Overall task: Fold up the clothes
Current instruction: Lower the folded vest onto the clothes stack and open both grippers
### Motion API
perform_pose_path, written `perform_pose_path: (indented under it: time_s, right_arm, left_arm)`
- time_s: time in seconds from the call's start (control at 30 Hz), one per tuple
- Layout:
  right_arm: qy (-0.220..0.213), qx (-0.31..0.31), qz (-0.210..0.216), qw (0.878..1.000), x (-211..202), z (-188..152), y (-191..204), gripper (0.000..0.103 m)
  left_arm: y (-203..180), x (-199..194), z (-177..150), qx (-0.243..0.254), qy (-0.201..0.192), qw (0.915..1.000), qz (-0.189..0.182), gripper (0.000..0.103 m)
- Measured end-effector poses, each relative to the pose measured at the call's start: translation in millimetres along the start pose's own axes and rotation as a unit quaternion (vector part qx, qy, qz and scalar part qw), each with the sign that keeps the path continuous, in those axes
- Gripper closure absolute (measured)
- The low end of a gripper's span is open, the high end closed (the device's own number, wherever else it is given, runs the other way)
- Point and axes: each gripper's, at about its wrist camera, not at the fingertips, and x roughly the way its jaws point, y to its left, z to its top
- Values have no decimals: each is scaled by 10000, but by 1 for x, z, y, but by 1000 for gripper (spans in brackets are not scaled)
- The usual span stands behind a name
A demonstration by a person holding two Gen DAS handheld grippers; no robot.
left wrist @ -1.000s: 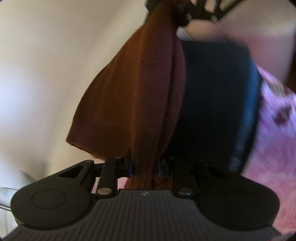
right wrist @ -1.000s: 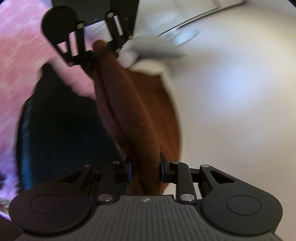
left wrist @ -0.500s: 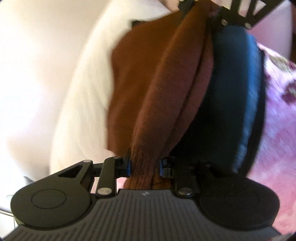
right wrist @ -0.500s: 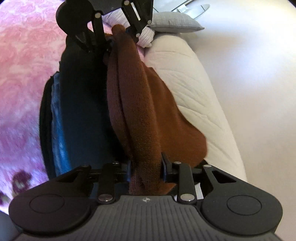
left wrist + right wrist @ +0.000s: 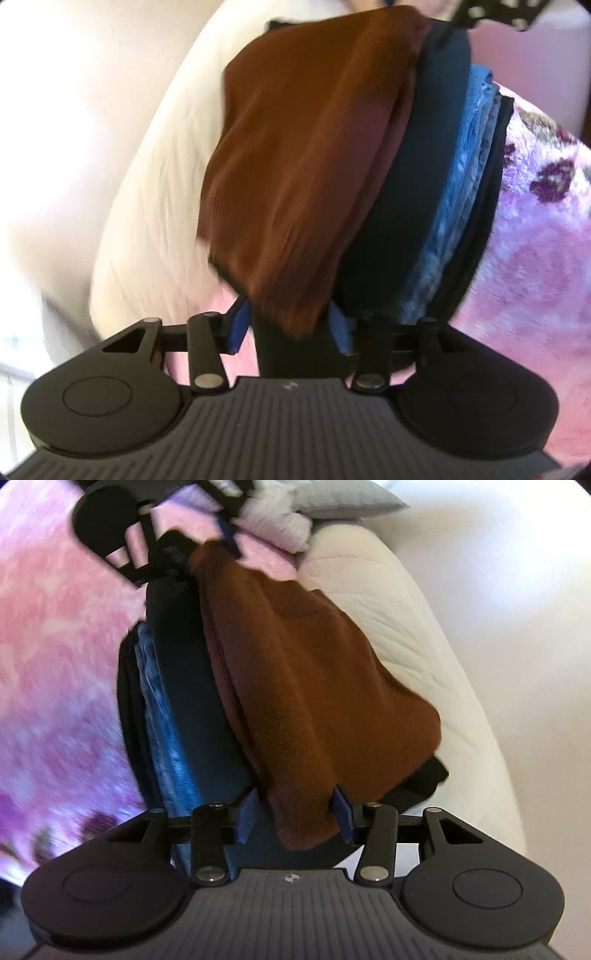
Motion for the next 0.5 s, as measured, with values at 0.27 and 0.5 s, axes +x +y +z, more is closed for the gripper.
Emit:
perform_pose_path:
  time_s: [0.27,0.5]
  right_arm:
    - [-446,1898,136,9807,-26,19,-36,61]
    - [82,2643,703,9618,36,25,-60,67]
  left_arm:
    - [49,-40,7,-2985,-163,9536,-362,60]
    - [30,3,33,-2737,42,9582,-833,61]
